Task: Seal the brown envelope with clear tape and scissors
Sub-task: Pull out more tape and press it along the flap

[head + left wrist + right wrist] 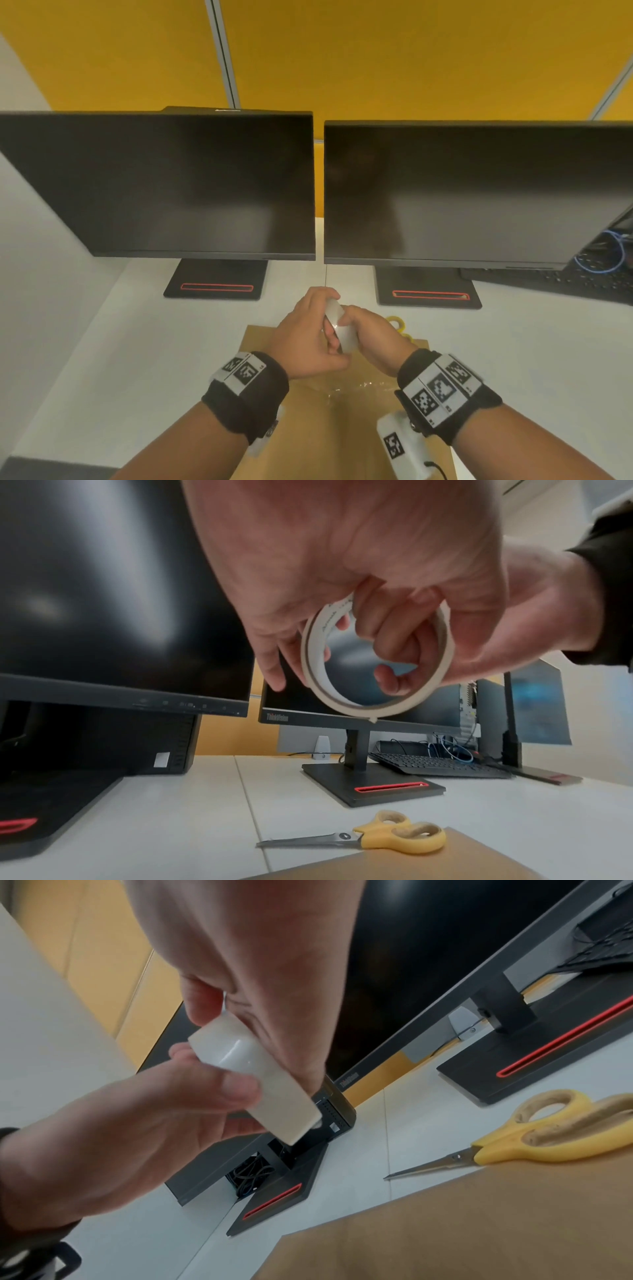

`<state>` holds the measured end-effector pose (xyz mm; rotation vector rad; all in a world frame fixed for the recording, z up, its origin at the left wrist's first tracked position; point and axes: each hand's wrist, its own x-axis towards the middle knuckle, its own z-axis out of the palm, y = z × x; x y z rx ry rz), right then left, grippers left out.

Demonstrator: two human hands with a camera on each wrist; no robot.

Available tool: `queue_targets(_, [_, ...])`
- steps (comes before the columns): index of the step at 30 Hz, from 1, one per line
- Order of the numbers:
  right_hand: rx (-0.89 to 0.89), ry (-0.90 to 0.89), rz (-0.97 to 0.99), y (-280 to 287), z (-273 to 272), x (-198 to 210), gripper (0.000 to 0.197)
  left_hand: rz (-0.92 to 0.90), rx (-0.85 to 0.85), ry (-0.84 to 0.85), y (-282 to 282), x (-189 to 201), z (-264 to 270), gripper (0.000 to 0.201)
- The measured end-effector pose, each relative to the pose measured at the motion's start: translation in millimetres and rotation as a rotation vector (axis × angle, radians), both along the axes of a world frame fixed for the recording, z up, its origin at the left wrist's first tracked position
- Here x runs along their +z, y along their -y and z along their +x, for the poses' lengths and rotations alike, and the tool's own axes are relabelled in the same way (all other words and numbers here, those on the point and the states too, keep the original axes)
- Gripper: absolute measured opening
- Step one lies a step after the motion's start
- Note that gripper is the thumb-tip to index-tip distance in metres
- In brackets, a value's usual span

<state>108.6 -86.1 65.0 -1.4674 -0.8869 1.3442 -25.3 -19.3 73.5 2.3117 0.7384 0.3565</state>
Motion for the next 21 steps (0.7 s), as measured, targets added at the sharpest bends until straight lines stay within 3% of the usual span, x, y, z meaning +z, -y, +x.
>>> queue_targets(6, [0.145, 0.004, 0.102, 7.9, 3.6, 11.3, 0.029, -0.482, -0.021, 0.023, -13.3, 0.7, -3.0, 0.076])
queue_targets(9, [0.181, -0.011, 0.14, 9.7, 4.1, 13.2, 0.025, -0.709, -0.047, 0.009, -21.4, 3.9, -5.4, 0.061])
queue_targets(13, [0.198, -0.064, 0.18, 9.7, 0.9, 13.9, 0.029, -0.743, 0.046, 0.02, -24.1, 6.5, -0.9, 0.071])
queue_targets(17, [0.158, -0.097, 0.192, 5.5, 2.0, 14.1, 0.035, -0.837, 0.138, 0.074, -26.0, 5.9, 3.8, 0.056])
queue_targets(21, [0.145, -0.105, 0.186, -1.1, 2.0, 15.2, 0.033, -0.905, 0.18, 0.094, -32.2, 3.3, 5.1, 0.064])
